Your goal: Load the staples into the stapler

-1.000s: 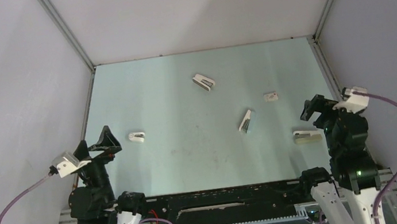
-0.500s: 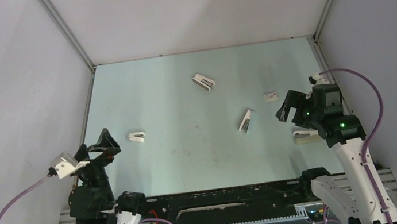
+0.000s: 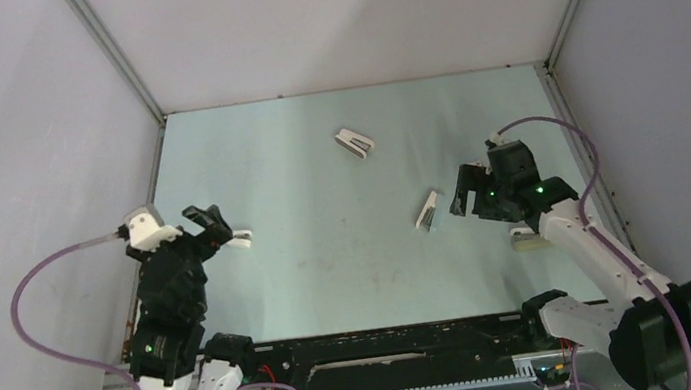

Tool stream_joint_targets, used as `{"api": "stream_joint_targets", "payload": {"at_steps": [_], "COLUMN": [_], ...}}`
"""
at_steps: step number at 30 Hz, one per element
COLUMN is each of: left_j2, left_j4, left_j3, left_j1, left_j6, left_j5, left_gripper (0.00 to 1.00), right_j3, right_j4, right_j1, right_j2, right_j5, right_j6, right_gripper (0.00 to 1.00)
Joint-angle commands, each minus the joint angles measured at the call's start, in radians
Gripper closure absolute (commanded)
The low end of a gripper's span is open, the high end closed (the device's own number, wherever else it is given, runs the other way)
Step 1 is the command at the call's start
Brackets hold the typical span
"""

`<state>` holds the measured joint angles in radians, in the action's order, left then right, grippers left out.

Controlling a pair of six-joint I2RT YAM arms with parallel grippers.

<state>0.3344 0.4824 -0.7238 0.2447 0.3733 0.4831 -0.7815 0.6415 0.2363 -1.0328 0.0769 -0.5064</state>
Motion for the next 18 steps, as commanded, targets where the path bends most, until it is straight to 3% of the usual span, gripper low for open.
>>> {"api": "stream_joint_targets", "payload": {"at_steps": [1, 8, 18], "left_j2": [0.072, 0.232, 0.367], "left_j4": [0.012, 0.020, 0.065], "left_j3": [-0.013, -0.007, 0.046], "left_j1": [0.003, 0.003, 0.003], "left_j6": [0.035, 0.060, 0.312], "left_j5": [-0.071, -0.140, -0.078], "left_gripper": [0.00, 0.00, 0.00], "right_j3": [-0.007, -0.009, -0.008], "right_j4": [-0.089, -0.135, -0.187], "right_j1": [0.050, 0.130, 0.213], "right_j2": [-0.086, -0.186, -0.265], "right_j5": [-0.136, -0.179, -0.236], "right_j6": [-0.019, -0.037, -0.042], "right_gripper": [0.10, 0.15, 0.17]}}
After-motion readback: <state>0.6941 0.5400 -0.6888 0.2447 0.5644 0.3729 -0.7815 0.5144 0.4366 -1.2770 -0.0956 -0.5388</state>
